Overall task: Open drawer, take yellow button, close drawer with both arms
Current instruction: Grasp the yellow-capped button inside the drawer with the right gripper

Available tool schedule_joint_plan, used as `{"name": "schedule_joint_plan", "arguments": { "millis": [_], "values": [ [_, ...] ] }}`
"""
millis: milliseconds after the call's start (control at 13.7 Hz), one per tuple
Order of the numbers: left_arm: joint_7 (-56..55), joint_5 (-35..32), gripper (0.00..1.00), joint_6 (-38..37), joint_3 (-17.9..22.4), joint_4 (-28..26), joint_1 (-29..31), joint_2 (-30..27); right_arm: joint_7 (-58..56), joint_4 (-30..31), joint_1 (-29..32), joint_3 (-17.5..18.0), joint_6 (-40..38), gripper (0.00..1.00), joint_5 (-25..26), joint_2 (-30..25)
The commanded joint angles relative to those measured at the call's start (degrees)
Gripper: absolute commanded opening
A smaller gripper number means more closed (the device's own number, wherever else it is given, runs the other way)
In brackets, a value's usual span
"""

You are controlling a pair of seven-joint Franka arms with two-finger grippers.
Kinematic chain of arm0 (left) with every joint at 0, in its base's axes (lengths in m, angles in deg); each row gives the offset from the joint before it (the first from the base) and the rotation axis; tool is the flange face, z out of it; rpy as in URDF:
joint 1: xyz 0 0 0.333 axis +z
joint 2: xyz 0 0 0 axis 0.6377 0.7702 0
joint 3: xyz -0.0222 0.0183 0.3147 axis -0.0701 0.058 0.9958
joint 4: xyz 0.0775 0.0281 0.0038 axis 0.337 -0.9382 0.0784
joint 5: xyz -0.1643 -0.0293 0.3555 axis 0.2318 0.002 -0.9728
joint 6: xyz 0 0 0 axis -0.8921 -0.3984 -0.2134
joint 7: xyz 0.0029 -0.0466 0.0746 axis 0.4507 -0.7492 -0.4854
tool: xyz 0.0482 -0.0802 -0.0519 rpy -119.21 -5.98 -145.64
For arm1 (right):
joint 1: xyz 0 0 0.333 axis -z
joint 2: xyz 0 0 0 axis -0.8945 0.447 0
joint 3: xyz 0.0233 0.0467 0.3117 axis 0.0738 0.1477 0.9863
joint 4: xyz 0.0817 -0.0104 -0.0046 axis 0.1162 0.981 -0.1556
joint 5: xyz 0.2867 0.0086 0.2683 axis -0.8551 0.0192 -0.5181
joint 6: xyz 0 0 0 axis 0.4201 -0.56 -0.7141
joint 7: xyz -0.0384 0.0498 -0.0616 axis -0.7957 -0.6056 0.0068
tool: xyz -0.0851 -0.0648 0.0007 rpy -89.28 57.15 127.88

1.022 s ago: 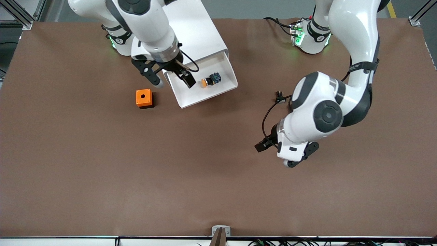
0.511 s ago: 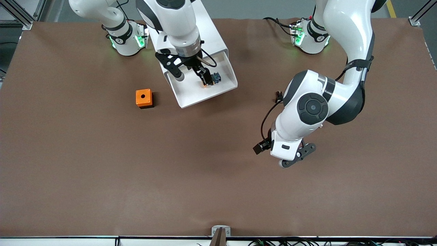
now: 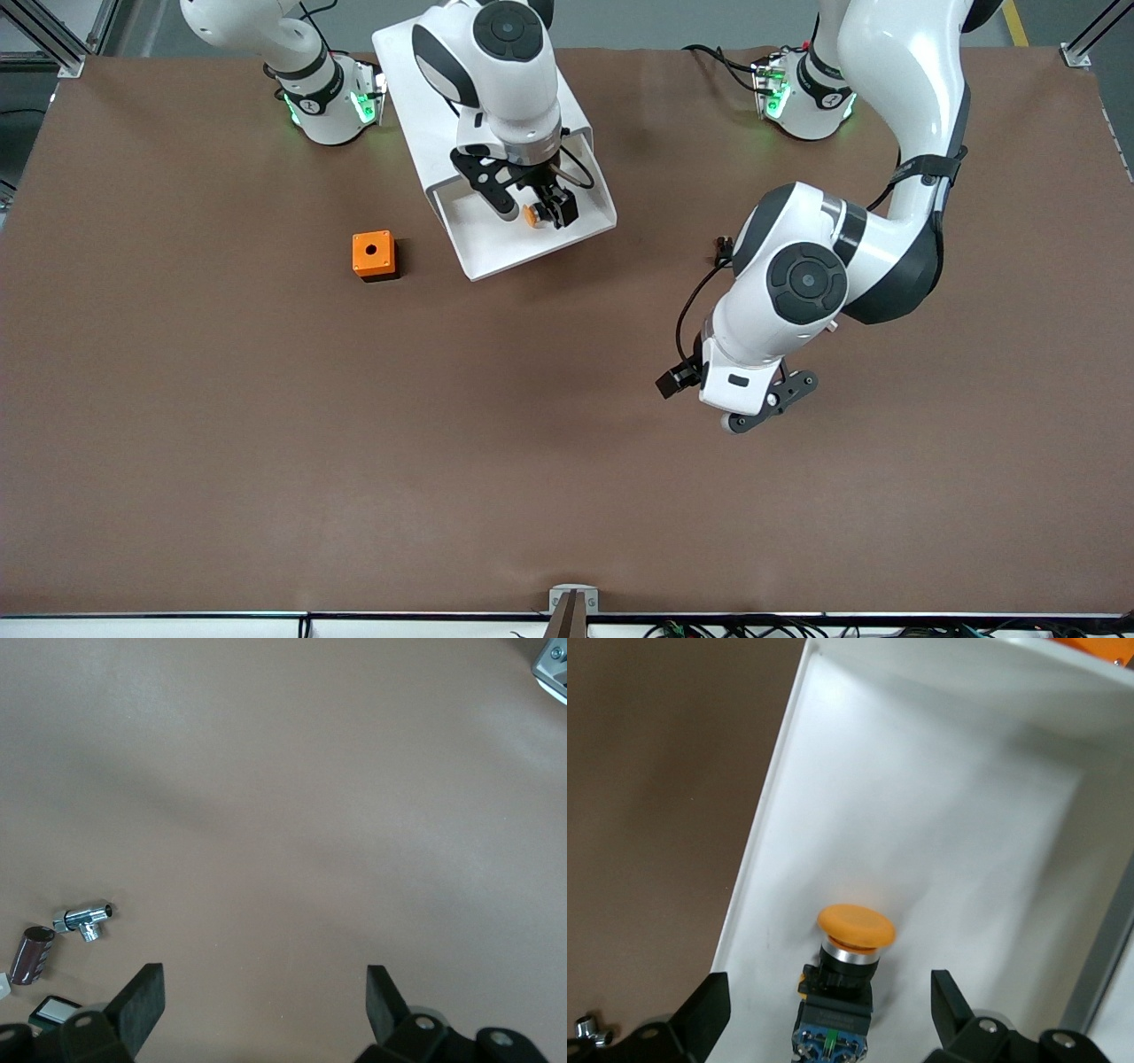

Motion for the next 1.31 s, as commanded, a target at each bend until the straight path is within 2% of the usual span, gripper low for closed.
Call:
{"name": "schedule_joint_plan", "arguments": {
  "millis": [0, 365, 584, 730, 1022, 1168, 1241],
  "values": [
    [0.46, -1.57, 1.0, -0.04, -0.21, -2.07, -0.04, -2.04, 1.43, -0.07, -1.1, -0.67, 0.07, 1.0, 0.96, 0.26],
    [0.46, -1.57, 1.0, -0.04, -0.47, -2.07, -0.04, -2.04, 1.43, -0.16, -1.54, -0.67, 0.07, 0.97, 0.96, 1.58],
    [0.46, -1.49, 1.0, -0.04, -1.0, -2.07, -0.04, -2.04, 1.43, -0.16, -1.89, -0.67, 0.07, 0.91, 0.96, 1.93],
    [0.46, -1.49, 1.0, -0.13, -1.0, -2.16, -0.04, -2.04, 1.43, -0.16, -1.89, -0.67, -0.02, 0.83, 0.96, 2.01],
    [0.46, -1.49, 1.0, -0.04, -1.09, -2.16, -0.04, -2.04, 1.35, -0.51, -1.98, -0.67, 0.07, 0.4, 0.78, 2.37],
    [0.46, -1.49, 1.0, -0.13, -1.44, -2.16, -0.04, -2.04, 1.43, -0.69, -1.89, -0.67, 0.07, 0.03, 0.7, 2.37],
    [0.46, -1.49, 1.0, -0.13, -1.79, -2.16, -0.04, -2.04, 1.0, -1.47, -1.37, -0.67, -0.36, 0.0, 0.52, 2.37]
  ]
}}
